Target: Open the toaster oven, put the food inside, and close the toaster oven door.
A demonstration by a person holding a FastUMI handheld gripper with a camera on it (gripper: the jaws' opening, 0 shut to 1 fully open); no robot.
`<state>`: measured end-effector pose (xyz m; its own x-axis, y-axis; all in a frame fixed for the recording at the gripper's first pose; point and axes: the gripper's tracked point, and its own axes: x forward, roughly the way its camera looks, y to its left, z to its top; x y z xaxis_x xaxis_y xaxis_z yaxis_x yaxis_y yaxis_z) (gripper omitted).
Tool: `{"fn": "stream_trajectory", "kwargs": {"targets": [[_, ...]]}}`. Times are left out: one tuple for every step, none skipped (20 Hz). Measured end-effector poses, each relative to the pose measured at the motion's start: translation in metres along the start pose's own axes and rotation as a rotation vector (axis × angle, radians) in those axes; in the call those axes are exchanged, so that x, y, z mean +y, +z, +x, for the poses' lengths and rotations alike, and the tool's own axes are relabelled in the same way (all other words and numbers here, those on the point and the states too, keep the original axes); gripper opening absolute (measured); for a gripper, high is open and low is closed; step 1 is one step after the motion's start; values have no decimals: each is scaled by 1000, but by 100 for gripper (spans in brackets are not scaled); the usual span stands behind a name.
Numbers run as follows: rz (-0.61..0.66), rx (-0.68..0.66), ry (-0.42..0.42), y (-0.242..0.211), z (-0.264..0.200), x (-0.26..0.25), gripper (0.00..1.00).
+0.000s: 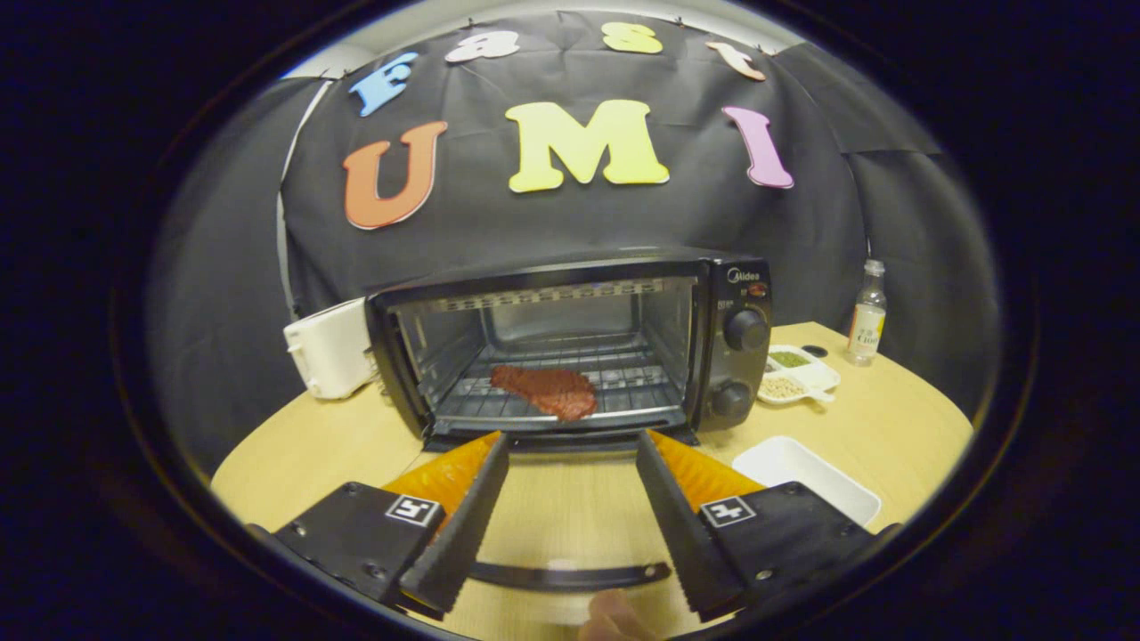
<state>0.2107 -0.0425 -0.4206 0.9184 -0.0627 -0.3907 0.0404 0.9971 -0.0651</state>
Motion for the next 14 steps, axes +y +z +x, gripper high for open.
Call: {"fn": "stream_trajectory", "kwargs": {"targets": [[-4, 3, -2, -6, -13, 2, 100], [-5, 11, -7, -14, -24, 3, 100], [-4, 21, -6, -22, -33, 5, 100], [-2, 44, -9, -33, -41, 5, 100], [5, 64, -8, -42, -47, 5, 100], [11, 82, -9, -51, -50, 7, 100], [4, 97, -14, -59, -52, 7, 100], [-3, 109, -16, -65, -51, 8, 99], [-10, 131, -15, -72, -49, 10, 99], [-3, 159, -22, -80, -47, 9, 100], [9, 190, -31, -87, -46, 7, 100], [20, 209, -41, -88, -43, 5, 100], [23, 239, -43, -93, -41, 4, 100], [28, 253, -36, -93, -40, 7, 100]]}}
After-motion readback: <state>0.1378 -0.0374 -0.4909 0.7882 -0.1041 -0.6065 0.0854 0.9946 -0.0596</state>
